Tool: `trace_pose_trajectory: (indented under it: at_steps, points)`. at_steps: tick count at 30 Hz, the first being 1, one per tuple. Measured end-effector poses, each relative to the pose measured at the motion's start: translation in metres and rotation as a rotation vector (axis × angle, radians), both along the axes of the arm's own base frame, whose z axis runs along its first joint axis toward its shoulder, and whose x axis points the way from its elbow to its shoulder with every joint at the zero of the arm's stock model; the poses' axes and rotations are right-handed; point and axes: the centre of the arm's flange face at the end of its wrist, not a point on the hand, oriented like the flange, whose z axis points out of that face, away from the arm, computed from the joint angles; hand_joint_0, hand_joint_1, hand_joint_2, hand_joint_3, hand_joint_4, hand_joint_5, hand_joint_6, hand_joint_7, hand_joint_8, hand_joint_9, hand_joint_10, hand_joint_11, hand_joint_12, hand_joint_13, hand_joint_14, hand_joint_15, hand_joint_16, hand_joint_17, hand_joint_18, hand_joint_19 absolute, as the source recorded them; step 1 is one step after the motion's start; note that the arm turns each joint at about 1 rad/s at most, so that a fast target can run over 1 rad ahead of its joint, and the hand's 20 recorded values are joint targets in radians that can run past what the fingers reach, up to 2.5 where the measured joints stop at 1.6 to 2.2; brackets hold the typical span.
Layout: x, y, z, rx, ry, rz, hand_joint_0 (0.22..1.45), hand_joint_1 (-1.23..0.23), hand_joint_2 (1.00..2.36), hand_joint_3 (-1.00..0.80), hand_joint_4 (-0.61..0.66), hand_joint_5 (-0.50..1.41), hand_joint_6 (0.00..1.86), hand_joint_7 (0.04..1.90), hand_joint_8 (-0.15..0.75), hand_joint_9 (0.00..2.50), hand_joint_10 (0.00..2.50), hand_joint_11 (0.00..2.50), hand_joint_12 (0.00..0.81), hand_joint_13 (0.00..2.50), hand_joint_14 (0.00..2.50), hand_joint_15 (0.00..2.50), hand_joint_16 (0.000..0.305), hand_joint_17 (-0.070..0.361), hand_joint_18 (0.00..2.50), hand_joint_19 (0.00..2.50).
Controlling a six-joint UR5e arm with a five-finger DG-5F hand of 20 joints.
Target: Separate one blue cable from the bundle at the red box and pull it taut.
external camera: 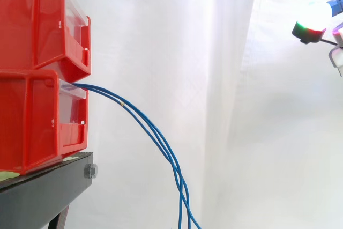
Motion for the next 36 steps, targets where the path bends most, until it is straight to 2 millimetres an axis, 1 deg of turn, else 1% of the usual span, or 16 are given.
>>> trace_pose_trajectory:
  at_steps: [6,9,12,16,19,22,29,31,36]
  points:
    - [-0.001,0.0,-0.001,-0.012,0.013,-0.001,0.53,-0.56,1.0,-0.5,0.16,-0.2,0.5,0.86,0.276,0.72,0.01,0.68,0.322,0.62,0.02,0.48,0.045,0.101,0.34,0.55]
    - [0.004,0.001,-0.008,-0.023,0.017,-0.008,0.53,-0.57,1.0,-0.49,0.17,-0.2,0.5,0.87,0.279,0.73,0.01,0.69,0.321,0.63,0.02,0.48,0.04,0.089,0.32,0.56]
    - [0.019,0.002,-0.025,-0.042,0.028,-0.015,0.53,-0.57,1.0,-0.49,0.17,-0.2,0.5,0.87,0.279,0.73,0.01,0.69,0.32,0.64,0.02,0.49,0.037,0.084,0.35,0.56]
    - [0.049,0.005,-0.052,-0.054,0.033,-0.018,0.53,-0.57,1.0,-0.49,0.18,-0.19,0.5,0.88,0.282,0.75,0.01,0.72,0.321,0.65,0.02,0.49,0.033,0.075,0.34,0.56]
    - [0.073,0.006,-0.066,-0.058,0.033,-0.019,0.53,-0.58,1.0,-0.49,0.18,-0.19,0.5,0.89,0.285,0.75,0.01,0.73,0.317,0.65,0.02,0.5,0.032,0.071,0.33,0.56]
    - [0.096,0.007,-0.076,-0.077,0.03,-0.018,0.53,-0.58,1.0,-0.49,0.18,-0.19,0.5,0.89,0.286,0.76,0.01,0.73,0.316,0.65,0.02,0.5,0.031,0.069,0.32,0.56]
    - [0.13,0.01,-0.096,-0.145,-0.019,-0.029,0.53,-0.58,1.0,-0.49,0.19,-0.19,0.5,0.89,0.288,0.77,0.01,0.76,0.301,0.66,0.02,0.51,0.028,0.063,0.32,0.56]
    - [0.139,0.011,-0.101,-0.158,-0.038,-0.031,0.53,-0.58,1.0,-0.49,0.19,-0.19,0.5,0.9,0.29,0.77,0.01,0.75,0.301,0.66,0.02,0.52,0.027,0.062,0.32,0.57]
    - [0.153,0.018,-0.11,-0.182,-0.052,-0.027,0.53,-0.58,1.0,-0.48,0.19,-0.19,0.5,0.9,0.292,0.77,0.01,0.78,0.293,0.66,0.02,0.51,0.027,0.06,0.32,0.56]
